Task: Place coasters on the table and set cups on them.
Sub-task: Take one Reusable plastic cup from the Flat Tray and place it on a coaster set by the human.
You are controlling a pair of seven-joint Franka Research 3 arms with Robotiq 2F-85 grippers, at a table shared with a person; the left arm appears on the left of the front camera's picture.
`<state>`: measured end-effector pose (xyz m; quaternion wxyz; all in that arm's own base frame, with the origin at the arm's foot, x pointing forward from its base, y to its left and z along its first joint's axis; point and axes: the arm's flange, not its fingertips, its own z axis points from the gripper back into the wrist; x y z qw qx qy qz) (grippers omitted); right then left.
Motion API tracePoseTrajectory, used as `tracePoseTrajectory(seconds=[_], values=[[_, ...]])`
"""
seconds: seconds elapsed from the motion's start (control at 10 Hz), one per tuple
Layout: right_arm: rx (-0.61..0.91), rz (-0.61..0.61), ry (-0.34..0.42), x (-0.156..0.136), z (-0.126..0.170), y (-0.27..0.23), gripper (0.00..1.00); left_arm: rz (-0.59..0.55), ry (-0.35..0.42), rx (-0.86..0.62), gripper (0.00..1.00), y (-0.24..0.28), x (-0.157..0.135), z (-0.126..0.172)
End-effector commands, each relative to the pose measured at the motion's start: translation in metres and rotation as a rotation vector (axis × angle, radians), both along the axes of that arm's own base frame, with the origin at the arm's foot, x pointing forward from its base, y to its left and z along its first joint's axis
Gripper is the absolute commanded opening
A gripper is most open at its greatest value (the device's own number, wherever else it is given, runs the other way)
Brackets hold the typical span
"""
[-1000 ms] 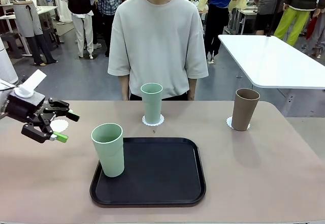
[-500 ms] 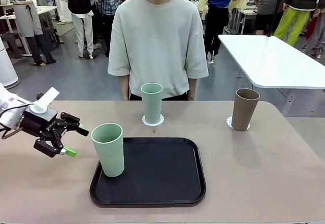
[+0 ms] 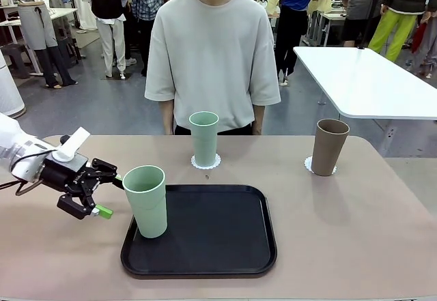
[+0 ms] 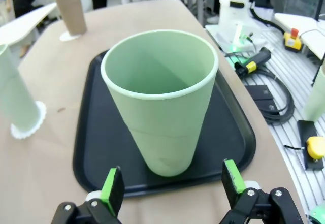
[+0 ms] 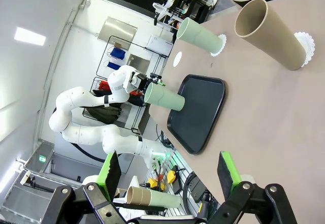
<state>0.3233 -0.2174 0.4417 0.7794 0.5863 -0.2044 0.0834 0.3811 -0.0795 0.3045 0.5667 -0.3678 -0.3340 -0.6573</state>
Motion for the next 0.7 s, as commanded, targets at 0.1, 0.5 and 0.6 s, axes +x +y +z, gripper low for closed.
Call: tracePoseTrajectory(seconds=[0.1, 0.5, 0.6], values=[[0.015, -0.002, -0.006, -0.0003, 0.0004, 0.0001, 1.0, -0.005, -0.035, -0.024, 1.0, -0.0087, -0.0121, -0.0182], [0.015, -0.002, -0.006, -0.0003, 0.0004, 0.0001, 1.0, -0.022, -0.044, -0.024, 1.0, -0.0128, -0.01, -0.0234], [0.015, -0.002, -0.006, -0.0003, 0.0004, 0.0001, 1.0, -0.021, -0.047, -0.023, 1.0, -0.0144, -0.0085, -0.0258]])
